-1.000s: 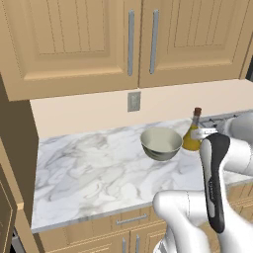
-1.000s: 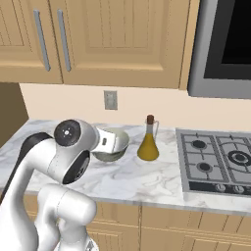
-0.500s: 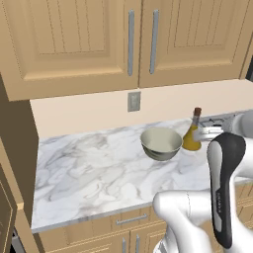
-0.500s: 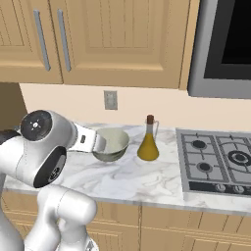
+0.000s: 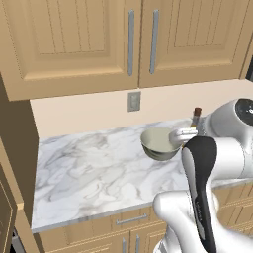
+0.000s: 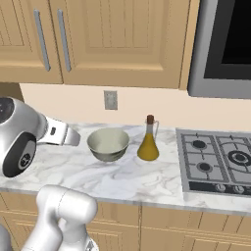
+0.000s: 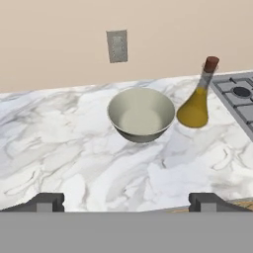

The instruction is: Retrieve the bottle and the shaker from the cabinet and place them next to the mixing bowl on the counter. Then add garlic from the fridge to the mixing bowl.

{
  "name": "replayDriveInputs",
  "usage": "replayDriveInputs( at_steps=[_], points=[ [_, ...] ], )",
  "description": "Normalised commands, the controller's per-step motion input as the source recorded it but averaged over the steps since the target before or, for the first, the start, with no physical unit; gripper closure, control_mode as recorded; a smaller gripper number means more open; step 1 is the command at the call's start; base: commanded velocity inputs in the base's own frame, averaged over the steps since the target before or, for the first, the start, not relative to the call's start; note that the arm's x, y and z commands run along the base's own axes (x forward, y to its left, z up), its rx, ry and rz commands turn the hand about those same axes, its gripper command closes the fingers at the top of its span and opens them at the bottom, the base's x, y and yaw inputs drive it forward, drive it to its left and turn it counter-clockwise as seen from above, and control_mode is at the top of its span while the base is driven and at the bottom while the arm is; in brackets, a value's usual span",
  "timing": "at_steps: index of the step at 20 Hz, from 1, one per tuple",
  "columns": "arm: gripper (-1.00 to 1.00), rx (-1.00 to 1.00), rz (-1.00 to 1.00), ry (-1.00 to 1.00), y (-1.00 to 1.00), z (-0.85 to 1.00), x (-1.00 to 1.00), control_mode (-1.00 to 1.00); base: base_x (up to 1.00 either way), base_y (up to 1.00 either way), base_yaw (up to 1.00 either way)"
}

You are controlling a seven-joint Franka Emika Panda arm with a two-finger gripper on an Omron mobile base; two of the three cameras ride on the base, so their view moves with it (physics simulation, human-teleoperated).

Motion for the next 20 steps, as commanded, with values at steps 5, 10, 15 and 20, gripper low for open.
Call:
replayDriveInputs(
  at_steps=[5, 10, 15, 20],
  points=[
    [-1.00, 0.00, 0.00, 0.00, 0.00, 0.00, 0.00, -1.00, 0.00, 0.00, 0.00],
    [-1.00, 0.00, 0.00, 0.00, 0.00, 0.00, 0.00, -1.00, 0.00, 0.00, 0.00],
    [-1.00, 0.00, 0.00, 0.00, 0.00, 0.00, -0.03, 1.00, -0.09, 0.00, 0.00],
    [-1.00, 0.00, 0.00, 0.00, 0.00, 0.00, 0.00, 1.00, -0.94, 0.00, 0.00]
  ],
)
